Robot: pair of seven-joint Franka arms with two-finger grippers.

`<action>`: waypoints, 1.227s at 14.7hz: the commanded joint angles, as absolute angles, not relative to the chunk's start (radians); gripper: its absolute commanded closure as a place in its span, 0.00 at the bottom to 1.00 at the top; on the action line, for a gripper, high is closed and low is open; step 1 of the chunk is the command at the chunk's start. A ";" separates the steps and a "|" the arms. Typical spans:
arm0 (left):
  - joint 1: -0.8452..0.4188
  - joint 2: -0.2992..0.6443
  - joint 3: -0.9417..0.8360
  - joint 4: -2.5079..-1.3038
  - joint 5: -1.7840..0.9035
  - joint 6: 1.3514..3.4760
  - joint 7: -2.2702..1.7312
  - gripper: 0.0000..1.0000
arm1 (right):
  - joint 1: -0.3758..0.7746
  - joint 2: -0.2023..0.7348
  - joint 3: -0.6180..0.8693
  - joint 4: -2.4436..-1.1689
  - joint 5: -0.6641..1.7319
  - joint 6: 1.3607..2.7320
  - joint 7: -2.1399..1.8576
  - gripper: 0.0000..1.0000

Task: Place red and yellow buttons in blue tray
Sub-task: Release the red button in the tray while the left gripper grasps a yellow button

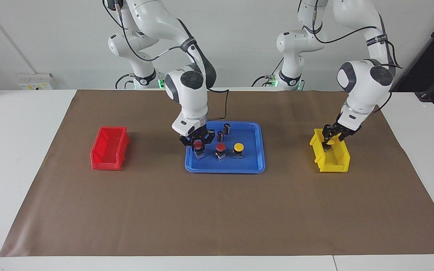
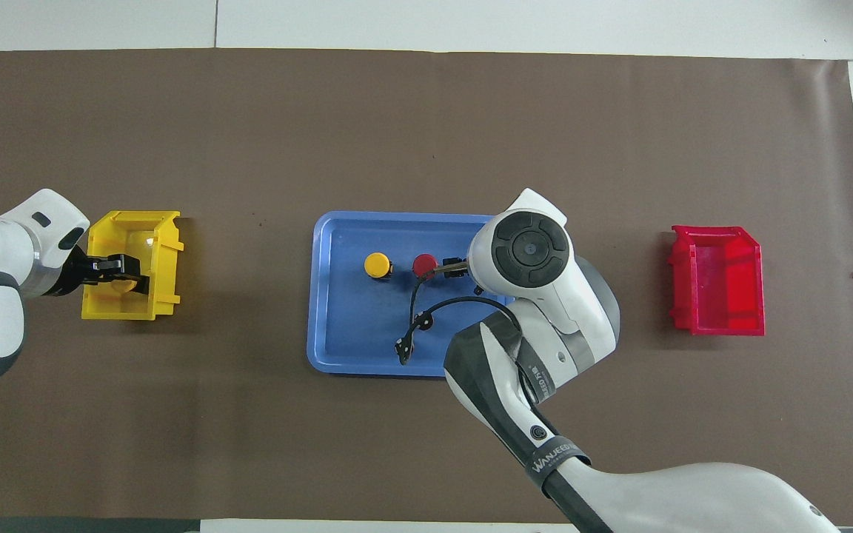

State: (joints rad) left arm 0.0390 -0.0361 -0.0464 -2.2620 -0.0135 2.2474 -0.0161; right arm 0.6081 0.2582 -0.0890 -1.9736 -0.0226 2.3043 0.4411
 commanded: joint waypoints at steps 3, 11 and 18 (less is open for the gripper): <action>0.044 -0.044 -0.051 -2.322 -0.025 2.330 -0.026 0.32 | 0.594 0.252 -0.089 -1.944 -0.018 2.303 0.457 0.00; 0.044 -0.032 -0.049 -2.303 -0.025 2.324 -0.032 0.99 | 0.378 0.154 -0.098 -1.591 -0.035 1.691 0.390 0.00; -0.024 -0.009 -0.063 -1.716 0.136 1.677 -0.098 0.99 | 0.155 -0.002 -0.098 -1.524 -0.035 1.491 0.118 0.00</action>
State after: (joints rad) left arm 0.0303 -0.0391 -0.0515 -1.9046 0.0693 1.8619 -0.0271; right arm 0.1664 0.0134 -0.1146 -1.5549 -0.0263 1.5289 0.1483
